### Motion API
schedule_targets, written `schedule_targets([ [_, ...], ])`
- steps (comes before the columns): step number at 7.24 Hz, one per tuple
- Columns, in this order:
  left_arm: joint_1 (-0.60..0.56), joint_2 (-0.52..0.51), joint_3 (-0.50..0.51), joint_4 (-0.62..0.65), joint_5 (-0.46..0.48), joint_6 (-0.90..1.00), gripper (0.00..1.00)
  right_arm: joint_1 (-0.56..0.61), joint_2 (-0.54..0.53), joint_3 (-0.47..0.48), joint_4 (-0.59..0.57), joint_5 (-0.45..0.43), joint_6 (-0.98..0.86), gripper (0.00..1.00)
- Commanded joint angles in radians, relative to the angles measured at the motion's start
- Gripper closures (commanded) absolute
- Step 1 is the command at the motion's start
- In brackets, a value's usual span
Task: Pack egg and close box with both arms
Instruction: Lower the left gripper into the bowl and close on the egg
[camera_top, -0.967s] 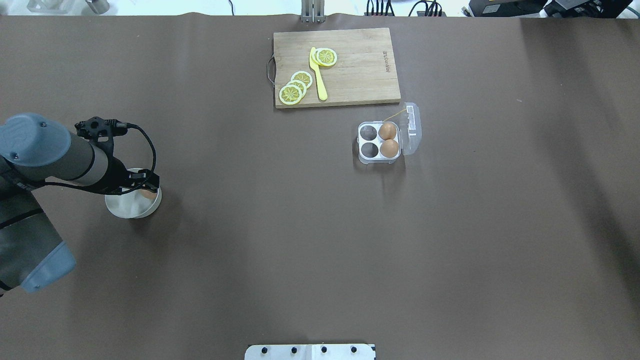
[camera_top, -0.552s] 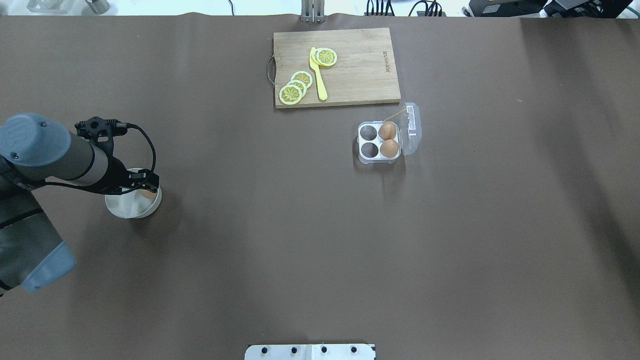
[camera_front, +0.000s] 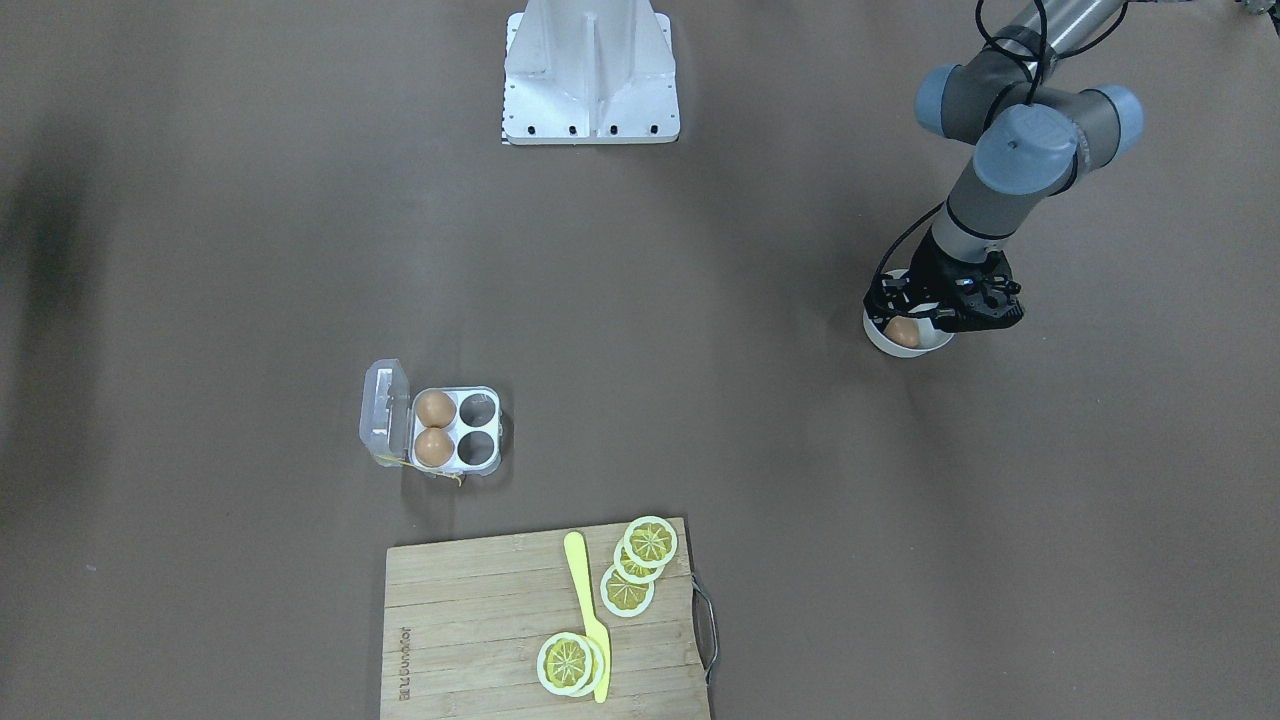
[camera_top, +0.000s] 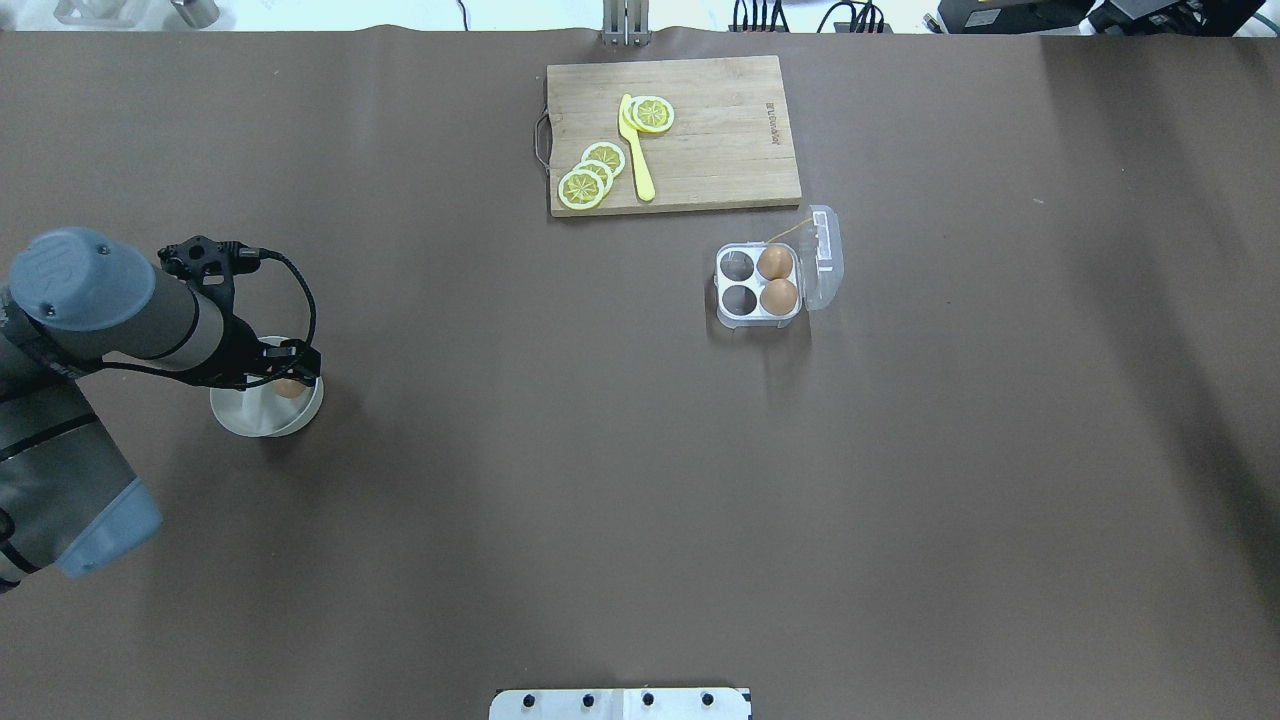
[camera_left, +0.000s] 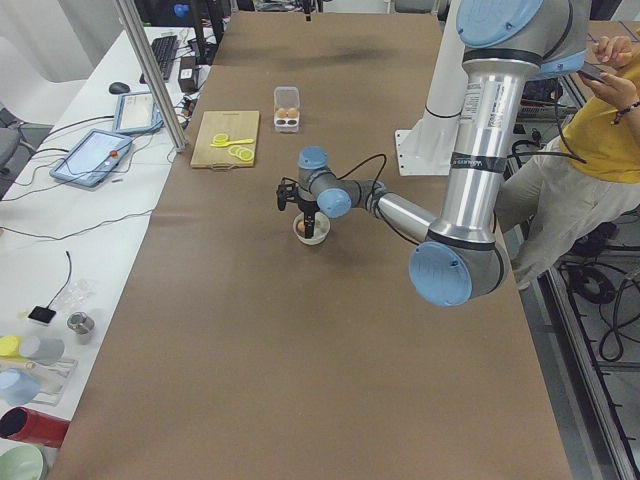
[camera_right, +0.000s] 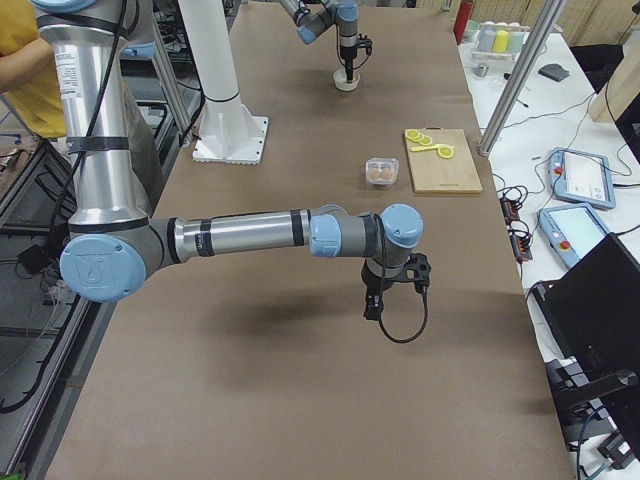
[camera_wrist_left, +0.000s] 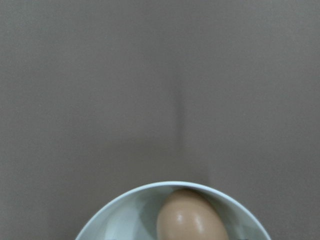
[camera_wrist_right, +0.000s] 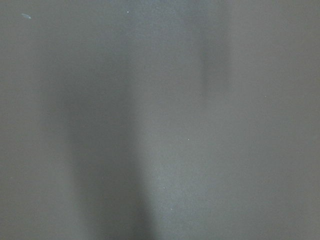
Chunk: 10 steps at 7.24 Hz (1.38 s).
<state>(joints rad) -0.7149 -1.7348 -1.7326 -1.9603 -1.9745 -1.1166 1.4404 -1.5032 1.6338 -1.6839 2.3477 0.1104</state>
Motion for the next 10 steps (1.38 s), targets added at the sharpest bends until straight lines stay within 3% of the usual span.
schedule_targets([
  [1, 0.0, -0.005, 0.004, -0.011, 0.0, 0.003, 0.26, 0.0, 0.0, 0.0, 0.0, -0.001, -0.001, 0.0],
  [9, 0.0, -0.002, 0.001, -0.042, -0.006, 0.004, 0.71, 0.0, 0.0, -0.002, 0.0, -0.001, -0.001, 0.0],
  [10, -0.001, 0.001, -0.008, -0.042, -0.007, 0.004, 0.71, 0.0, 0.0, -0.002, 0.001, 0.001, 0.0, 0.0],
])
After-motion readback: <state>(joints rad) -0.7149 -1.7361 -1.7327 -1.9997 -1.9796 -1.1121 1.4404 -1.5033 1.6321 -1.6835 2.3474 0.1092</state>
